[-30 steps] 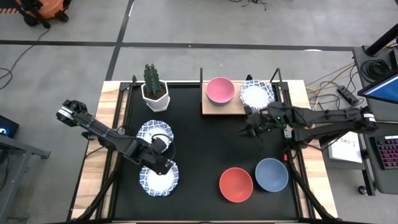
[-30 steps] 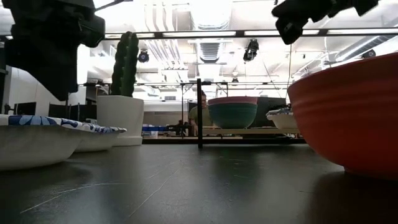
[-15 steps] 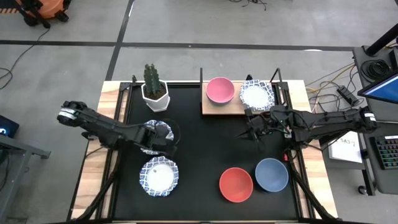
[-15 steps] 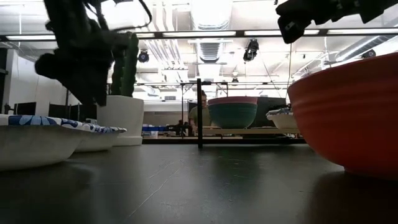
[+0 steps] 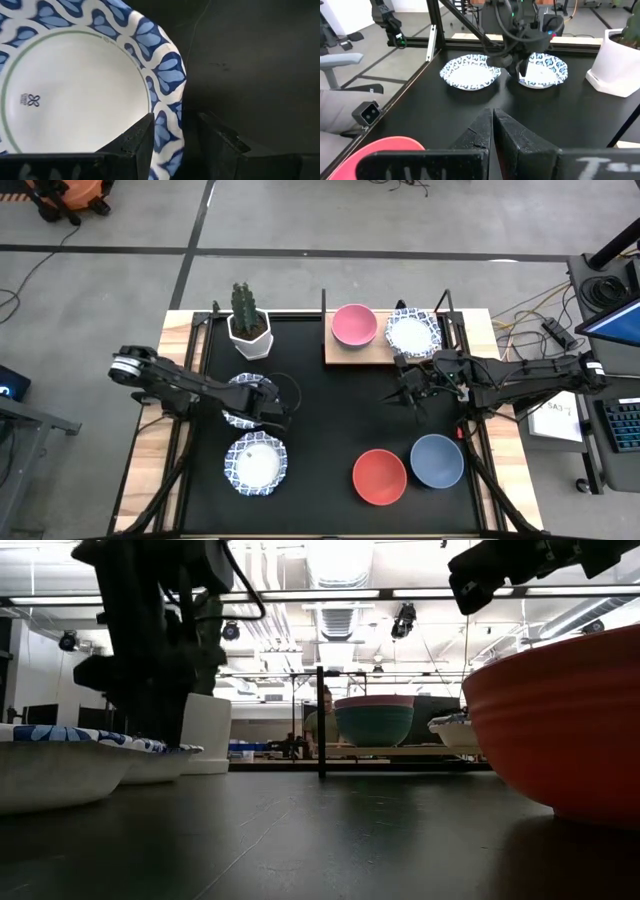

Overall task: Place and stack bowls onto a shelf
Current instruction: Stack the blue patterned bowl on top of the blue patterned bowl on the shelf

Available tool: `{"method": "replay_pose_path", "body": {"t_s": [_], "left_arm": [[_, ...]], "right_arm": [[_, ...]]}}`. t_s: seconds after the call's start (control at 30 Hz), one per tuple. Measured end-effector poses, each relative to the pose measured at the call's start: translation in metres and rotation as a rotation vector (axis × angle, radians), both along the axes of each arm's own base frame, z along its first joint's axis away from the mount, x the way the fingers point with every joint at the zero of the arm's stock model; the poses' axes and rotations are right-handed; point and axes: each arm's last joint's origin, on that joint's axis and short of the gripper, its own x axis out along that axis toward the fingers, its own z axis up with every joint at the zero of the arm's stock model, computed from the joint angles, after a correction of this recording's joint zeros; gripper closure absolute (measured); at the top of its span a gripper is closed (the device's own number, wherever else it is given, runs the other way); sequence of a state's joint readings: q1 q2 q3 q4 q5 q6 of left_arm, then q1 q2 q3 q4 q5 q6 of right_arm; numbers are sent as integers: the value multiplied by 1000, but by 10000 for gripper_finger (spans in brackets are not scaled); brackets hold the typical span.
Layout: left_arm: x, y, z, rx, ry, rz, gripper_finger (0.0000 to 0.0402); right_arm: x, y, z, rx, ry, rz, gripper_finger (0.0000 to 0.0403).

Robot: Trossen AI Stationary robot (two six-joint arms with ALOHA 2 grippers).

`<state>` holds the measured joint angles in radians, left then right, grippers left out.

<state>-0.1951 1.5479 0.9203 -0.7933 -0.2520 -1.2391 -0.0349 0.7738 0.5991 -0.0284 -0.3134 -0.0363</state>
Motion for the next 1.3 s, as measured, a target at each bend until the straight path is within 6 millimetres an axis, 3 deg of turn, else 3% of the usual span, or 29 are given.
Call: {"method": "replay_pose_path", "body": {"t_s": [0.27, 0.5, 0.7, 0.83, 1.07, 1.2, 1.3], "left_arm": [[11, -2, -24, 14, 68, 13, 289], [28, -8, -18, 26, 72, -61, 382], [46, -19, 13, 84, 31, -205, 396], [61, -35, 45, 167, -39, -422, 400], [87, -62, 105, 460, -222, -813, 400], [103, -60, 124, 635, -318, -971, 400], [115, -46, 133, 739, -382, -991, 400]], "right_arm": [[0, 0, 0, 0, 1, 0, 394], [0, 0, -1, 11, 19, -3, 394], [-6, 0, -3, 35, 60, -10, 394], [-15, 3, -4, 25, 59, 6, 394], [-36, 5, -1, 25, -23, 24, 394], [-44, 9, -1, 15, -62, 54, 394], [-48, 13, 1, 11, -83, 78, 394]]}}
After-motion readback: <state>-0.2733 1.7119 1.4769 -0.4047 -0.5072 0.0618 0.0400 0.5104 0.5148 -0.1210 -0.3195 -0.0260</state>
